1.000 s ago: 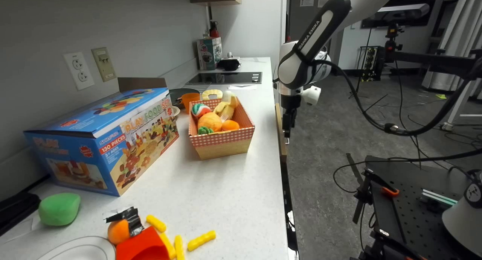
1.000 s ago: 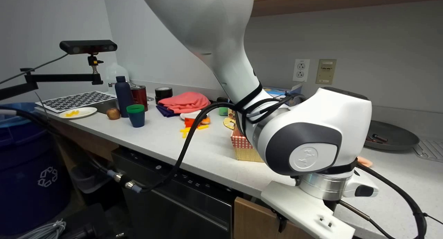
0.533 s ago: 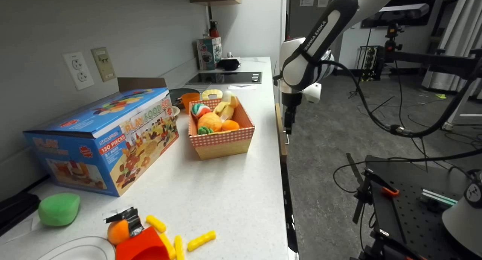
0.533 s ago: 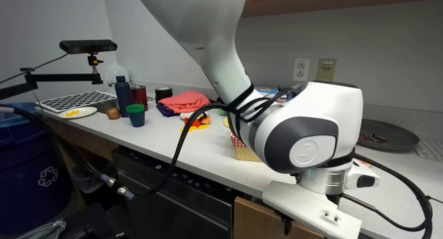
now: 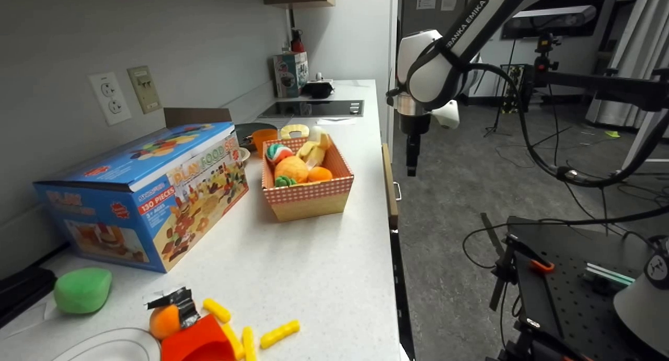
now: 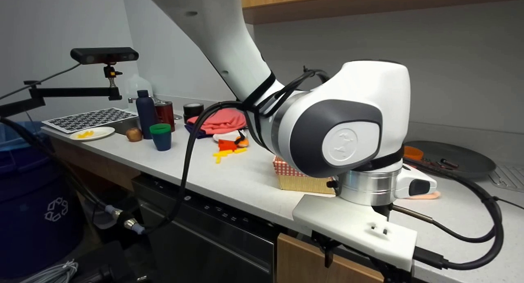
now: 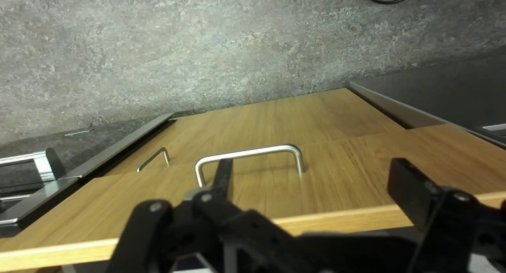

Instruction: Open the drawer, then remove the purple plushie from the drawer, then close the drawer

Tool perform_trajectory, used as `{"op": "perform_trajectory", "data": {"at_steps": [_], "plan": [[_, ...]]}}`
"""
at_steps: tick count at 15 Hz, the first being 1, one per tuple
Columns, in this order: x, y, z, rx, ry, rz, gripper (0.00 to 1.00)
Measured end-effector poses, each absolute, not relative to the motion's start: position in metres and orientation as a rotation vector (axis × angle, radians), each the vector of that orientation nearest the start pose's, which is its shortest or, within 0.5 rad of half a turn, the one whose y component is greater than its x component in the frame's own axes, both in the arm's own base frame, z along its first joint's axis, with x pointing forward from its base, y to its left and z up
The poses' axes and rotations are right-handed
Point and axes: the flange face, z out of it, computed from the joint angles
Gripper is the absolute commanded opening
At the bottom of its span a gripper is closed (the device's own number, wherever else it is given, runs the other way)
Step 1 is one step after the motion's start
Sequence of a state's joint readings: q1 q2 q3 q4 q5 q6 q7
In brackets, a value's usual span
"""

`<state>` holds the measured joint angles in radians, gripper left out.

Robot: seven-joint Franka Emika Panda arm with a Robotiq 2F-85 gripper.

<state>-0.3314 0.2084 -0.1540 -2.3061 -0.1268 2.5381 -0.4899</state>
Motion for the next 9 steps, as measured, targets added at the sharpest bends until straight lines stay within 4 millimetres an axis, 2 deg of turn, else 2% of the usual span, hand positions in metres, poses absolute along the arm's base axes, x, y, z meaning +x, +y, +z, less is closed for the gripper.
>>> {"op": "perform_trajectory", "data": {"at_steps": [9], "plan": [[0.4701, -0.2441, 0.2574, -3.186, -0.023, -0.033, 1.00]]}}
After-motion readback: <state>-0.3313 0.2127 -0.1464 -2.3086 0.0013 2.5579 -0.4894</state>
